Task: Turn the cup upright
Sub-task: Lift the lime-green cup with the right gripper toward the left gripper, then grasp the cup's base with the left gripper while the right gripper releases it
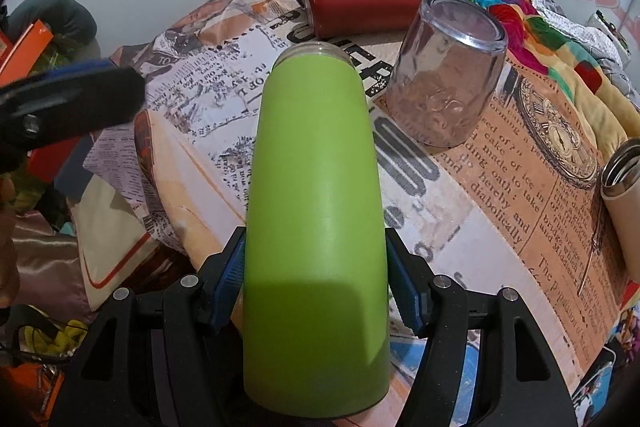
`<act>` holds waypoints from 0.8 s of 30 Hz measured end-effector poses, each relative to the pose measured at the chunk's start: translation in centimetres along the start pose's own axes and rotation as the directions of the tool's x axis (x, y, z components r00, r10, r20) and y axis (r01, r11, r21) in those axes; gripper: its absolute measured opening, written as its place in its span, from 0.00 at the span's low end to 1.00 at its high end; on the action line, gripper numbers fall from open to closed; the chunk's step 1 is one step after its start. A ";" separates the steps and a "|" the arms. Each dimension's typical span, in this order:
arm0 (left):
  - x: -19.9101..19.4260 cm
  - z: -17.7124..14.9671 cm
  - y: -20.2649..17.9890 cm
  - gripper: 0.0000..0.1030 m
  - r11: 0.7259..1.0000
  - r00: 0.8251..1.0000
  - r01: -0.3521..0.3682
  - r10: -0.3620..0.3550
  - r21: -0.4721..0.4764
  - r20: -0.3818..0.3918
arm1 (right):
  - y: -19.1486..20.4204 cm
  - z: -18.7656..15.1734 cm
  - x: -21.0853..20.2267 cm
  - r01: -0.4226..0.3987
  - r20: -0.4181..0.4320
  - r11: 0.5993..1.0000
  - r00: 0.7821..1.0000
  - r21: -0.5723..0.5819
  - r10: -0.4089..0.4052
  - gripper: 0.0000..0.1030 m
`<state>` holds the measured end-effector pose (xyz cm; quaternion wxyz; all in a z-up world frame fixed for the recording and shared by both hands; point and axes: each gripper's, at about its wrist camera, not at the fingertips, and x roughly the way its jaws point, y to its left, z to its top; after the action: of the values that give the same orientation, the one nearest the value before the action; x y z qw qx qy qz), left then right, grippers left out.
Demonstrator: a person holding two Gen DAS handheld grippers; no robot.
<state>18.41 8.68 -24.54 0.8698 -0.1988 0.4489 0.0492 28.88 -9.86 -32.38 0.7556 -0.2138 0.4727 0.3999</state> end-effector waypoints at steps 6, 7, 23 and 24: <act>2.5 0.6 -1.0 0.94 0.996 0.992 0.063 -0.069 -0.056 -0.108 | -1.2 -1.6 -5.0 0.019 0.104 0.999 0.994 0.044 -0.024 0.60; 3.0 0.6 -1.2 0.94 0.995 0.988 0.073 -0.082 -0.071 -0.128 | -1.6 -1.9 -6.0 0.037 0.125 0.997 0.991 0.063 -0.044 0.62; 9.6 1.1 -4.1 0.74 0.989 0.942 -0.096 0.054 -0.113 -0.330 | -4.7 -6.4 -13.1 0.146 0.307 0.929 0.916 0.341 -0.257 0.74; 9.6 1.1 -4.3 0.73 0.988 0.944 -0.113 0.074 -0.103 -0.321 | -4.6 -6.5 -13.1 0.139 0.310 0.928 0.917 0.345 -0.252 0.74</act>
<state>26.10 4.30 -30.39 0.7698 -0.2345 0.5875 0.0850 26.02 -22.40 -24.05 0.8882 -0.0625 0.3649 0.2721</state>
